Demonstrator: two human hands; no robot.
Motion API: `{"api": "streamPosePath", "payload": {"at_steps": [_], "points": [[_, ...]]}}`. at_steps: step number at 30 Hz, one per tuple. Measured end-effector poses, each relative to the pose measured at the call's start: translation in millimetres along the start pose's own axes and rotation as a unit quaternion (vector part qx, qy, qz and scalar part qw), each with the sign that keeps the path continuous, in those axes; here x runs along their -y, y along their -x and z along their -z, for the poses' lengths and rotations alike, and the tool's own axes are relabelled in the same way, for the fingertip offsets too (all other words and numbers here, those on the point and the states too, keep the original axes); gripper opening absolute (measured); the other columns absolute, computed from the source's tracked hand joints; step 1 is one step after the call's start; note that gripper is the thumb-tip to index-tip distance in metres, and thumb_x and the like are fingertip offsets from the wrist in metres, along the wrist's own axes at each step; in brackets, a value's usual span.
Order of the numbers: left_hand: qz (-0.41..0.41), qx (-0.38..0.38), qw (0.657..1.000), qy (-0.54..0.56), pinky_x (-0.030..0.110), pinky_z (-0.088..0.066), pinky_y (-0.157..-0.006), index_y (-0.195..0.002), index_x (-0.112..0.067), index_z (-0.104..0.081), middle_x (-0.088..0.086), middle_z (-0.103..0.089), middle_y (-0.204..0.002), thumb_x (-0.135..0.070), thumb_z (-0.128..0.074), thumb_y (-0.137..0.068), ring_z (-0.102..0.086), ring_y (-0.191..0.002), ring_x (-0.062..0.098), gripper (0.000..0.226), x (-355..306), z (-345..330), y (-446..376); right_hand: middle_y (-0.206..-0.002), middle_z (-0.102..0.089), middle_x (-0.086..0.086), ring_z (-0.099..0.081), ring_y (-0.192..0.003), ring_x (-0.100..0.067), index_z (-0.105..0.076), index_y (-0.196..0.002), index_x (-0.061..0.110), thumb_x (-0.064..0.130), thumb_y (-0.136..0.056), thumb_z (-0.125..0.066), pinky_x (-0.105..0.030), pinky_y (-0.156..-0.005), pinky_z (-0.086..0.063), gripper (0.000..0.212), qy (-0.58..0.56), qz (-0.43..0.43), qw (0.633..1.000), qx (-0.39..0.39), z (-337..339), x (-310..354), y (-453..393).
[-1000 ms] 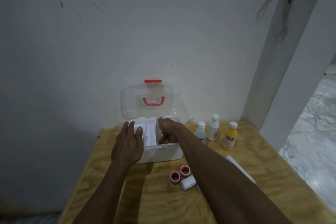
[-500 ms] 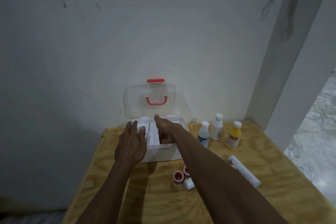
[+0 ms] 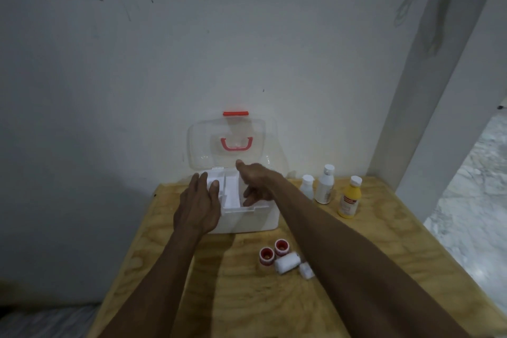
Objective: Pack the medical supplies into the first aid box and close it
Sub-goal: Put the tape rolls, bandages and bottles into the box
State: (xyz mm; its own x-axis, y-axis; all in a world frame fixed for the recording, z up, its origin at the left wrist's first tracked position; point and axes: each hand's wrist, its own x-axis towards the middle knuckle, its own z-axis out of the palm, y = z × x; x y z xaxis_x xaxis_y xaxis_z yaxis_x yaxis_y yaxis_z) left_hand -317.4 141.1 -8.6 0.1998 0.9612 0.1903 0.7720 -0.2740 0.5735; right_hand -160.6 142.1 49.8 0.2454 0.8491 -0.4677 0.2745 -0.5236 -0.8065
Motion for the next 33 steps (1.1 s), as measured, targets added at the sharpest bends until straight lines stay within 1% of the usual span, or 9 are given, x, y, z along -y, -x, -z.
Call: {"api": "streamPosePath", "payload": {"at_steps": [4, 7, 9, 11, 13, 16, 19, 24, 33], "points": [[0.005, 0.006, 1.0, -0.006, 0.056, -0.03, -0.113, -0.15, -0.02, -0.022, 0.007, -0.022, -0.161, -0.056, -0.014, -0.097, -0.028, -0.143, 0.034, 0.065, -1, 3, 0, -0.094, -0.072, -0.022, -0.075, -0.07, -0.029, -0.06, -0.113, -0.008, 0.036, -0.096, -0.054, -0.043, -0.074, -0.063, 0.048, 0.074, 0.137, 0.982, -0.11, 30, -6, 41], [0.018, -0.003, 0.999, -0.031, 0.06, -0.019, -0.115, -0.151, -0.021, -0.02, 0.007, -0.016, -0.162, -0.059, -0.014, -0.097, -0.018, -0.147, 0.032, 0.066, -6, 6, 5, -0.086, -0.075, -0.012, -0.074, -0.065, -0.016, -0.069, -0.101, 0.004, 0.026, -0.092, -0.064, -0.031, -0.072, -0.061, 0.024, 0.145, 0.241, 0.945, -0.166, 44, -30, 80], [0.003, -0.078, 0.995, -0.059, 0.058, -0.013, -0.116, -0.148, -0.021, -0.026, 0.009, -0.02, -0.16, -0.058, -0.018, -0.097, -0.017, -0.148, 0.031, 0.064, -12, 8, 14, -0.088, -0.074, -0.005, -0.07, -0.071, -0.011, -0.071, -0.098, 0.012, 0.028, -0.088, -0.068, -0.028, -0.075, -0.058, 0.019, 0.205, 0.274, 0.918, -0.198, 49, -53, 99], [-0.052, -0.177, 0.982, -0.047, 0.053, -0.025, -0.113, -0.137, -0.019, -0.041, 0.012, -0.04, -0.147, -0.053, -0.028, -0.096, -0.036, -0.136, 0.032, 0.055, -19, 10, 31, -0.092, -0.073, -0.001, -0.065, -0.075, -0.008, -0.072, -0.099, 0.014, 0.027, -0.087, -0.07, -0.023, -0.073, -0.054, 0.017, 0.24, 0.275, 0.909, -0.2, 49, -81, 107], [-0.124, -0.22, 0.967, -0.009, 0.047, -0.042, -0.1, -0.121, -0.017, -0.053, 0.011, -0.054, -0.127, -0.045, -0.04, -0.095, -0.05, -0.118, 0.029, 0.04, -20, 2, 54, -0.096, -0.073, 0.001, -0.064, -0.08, -0.008, -0.072, -0.1, 0.015, 0.025, -0.086, -0.07, -0.022, -0.073, -0.051, 0.017, 0.258, 0.264, 0.91, -0.188, 44, -110, 107], [-0.186, -0.107, 0.976, 0.027, 0.04, -0.05, -0.087, -0.109, -0.023, -0.061, 0.001, -0.06, -0.113, -0.043, -0.047, -0.091, -0.055, -0.104, 0.019, 0.03, -18, -19, 95, -0.105, -0.071, -0.001, -0.065, -0.094, -0.015, -0.074, -0.104, 0.018, 0.025, -0.086, -0.068, -0.028, -0.082, -0.052, 0.02, 0.28, 0.231, 0.92, -0.149, 33, -140, 101], [-0.214, 0.02, 0.976, 0.027, 0.033, -0.049, -0.082, -0.109, -0.034, -0.063, -0.013, -0.062, -0.106, -0.047, -0.047, -0.094, -0.056, -0.097, 0.005, 0.025, -18, -37, 120, -0.105, -0.072, -0.004, -0.065, -0.094, -0.017, -0.076, -0.102, 0.017, 0.021, -0.088, -0.067, -0.03, -0.083, -0.052, 0.017, 0.298, 0.225, 0.921, -0.112, 29, -148, 93], [-0.24, 0.037, 0.969, -0.037, 0.032, -0.05, -0.081, -0.109, -0.038, -0.067, -0.017, -0.067, -0.105, -0.05, -0.049, -0.091, -0.058, -0.094, 0.003, 0.029, -16, -49, 117, -0.101, -0.074, -0.006, -0.068, -0.091, -0.019, -0.077, -0.102, 0.013, 0.02, -0.085, -0.07, -0.03, -0.081, -0.053, 0.019, 0.323, 0.228, 0.915, -0.077, 31, -144, 89], [-0.216, 0.029, 0.973, -0.072, 0.032, -0.048, -0.087, -0.112, -0.034, -0.069, -0.013, -0.068, -0.11, -0.044, -0.051, -0.094, -0.058, -0.099, 0.007, 0.028, -10, -46, 115, -0.086, -0.071, -0.012, -0.06, -0.076, -0.02, -0.075, -0.092, 0.008, 0.031, -0.084, -0.07, -0.032, -0.071, -0.051, 0.025, 0.383, 0.21, 0.895, -0.094, 24, -140, 82]]}}
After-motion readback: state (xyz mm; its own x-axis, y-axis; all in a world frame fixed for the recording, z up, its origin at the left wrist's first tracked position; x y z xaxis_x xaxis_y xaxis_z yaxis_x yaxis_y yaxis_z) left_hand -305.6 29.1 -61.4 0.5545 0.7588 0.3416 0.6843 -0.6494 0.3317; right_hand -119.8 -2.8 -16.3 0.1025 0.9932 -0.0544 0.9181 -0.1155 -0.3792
